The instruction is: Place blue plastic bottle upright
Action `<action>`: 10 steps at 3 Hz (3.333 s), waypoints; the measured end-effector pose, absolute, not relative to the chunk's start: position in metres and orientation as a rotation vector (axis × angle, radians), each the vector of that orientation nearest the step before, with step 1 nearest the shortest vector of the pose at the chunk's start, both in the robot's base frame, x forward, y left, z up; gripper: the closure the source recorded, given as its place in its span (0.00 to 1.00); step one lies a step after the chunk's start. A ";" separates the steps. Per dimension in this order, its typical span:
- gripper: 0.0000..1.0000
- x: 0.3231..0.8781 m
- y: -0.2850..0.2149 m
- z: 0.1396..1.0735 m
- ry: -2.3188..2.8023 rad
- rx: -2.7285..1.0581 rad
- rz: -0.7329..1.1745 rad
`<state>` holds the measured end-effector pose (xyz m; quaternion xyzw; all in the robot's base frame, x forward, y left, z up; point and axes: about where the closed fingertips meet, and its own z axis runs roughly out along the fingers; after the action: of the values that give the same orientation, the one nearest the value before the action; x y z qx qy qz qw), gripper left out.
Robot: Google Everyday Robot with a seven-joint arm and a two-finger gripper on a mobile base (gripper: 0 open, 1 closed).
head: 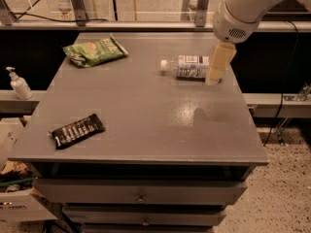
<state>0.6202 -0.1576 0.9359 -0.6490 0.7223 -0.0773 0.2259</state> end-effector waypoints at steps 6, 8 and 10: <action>0.00 0.720 -0.122 0.848 2.198 -1.798 -0.195; 0.38 0.722 -0.123 0.835 2.249 -1.813 -0.185; 0.85 0.719 -0.112 0.854 2.226 -1.799 -0.099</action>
Offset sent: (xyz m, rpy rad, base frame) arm 0.0928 0.0095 -0.0496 -0.0575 0.0534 -0.1061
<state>0.7186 -0.1116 0.8537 -0.6221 0.7698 -0.0343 0.1387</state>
